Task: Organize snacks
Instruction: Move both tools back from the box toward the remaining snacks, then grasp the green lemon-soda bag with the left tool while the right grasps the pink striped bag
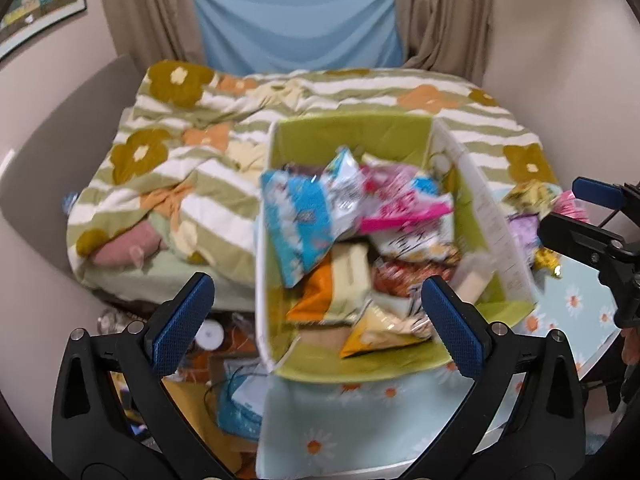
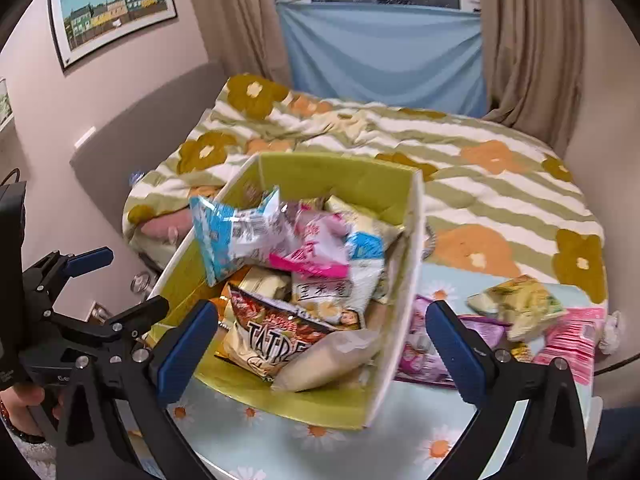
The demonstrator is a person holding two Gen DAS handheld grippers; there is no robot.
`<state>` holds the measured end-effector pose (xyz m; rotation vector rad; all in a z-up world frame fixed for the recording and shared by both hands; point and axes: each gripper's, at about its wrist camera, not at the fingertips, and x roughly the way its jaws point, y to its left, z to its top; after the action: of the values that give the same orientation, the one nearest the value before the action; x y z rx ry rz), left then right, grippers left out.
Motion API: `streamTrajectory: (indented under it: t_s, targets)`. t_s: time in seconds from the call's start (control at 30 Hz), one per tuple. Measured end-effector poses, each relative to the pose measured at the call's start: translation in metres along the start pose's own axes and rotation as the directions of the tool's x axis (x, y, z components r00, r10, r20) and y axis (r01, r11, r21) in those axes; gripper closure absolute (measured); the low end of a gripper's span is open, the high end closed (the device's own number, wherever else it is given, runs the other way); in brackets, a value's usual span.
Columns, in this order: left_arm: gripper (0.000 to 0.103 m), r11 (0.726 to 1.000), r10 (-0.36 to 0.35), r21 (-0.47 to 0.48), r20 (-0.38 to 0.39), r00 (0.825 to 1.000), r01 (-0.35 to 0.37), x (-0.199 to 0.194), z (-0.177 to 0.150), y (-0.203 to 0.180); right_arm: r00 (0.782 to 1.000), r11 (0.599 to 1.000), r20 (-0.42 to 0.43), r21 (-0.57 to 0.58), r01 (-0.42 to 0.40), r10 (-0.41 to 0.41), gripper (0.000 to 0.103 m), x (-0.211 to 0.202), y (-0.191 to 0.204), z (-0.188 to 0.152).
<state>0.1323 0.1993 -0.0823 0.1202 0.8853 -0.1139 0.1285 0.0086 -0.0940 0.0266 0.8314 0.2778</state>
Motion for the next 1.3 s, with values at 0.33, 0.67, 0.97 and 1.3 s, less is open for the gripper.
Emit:
streamTrajectory:
  t_s: [0.33, 0.67, 0.97, 1.3]
  targets:
    - [0.000, 0.993, -0.094, 0.085, 0.073, 0.993, 0.087, -0.014, 0.045, -0.066, 0.990, 0.986, 0.072, 0.126, 0.111, -0.121, 0.000, -0.062, -0.081, -0.002]
    - [0.000, 0.972, -0.180, 0.156, 0.017, 0.984, 0.175, 0.022, 0.083, -0.188, 0.978, 0.953, 0.016, 0.230, 0.197, -0.206, 0.000, -0.084, -0.212, -0.016]
    - [0.000, 0.931, -0.186, 0.298, -0.112, 0.976, 0.212, 0.095, 0.083, -0.313, 0.984, 0.941, -0.106, 0.291, 0.171, -0.146, 0.000, -0.051, -0.316, -0.043]
    - [0.000, 0.894, -0.102, 0.403, -0.246, 0.964, 0.197, 0.184, 0.069, -0.373, 0.977, 0.930, -0.211, 0.362, 0.058, 0.022, 0.000, 0.020, -0.376, -0.074]
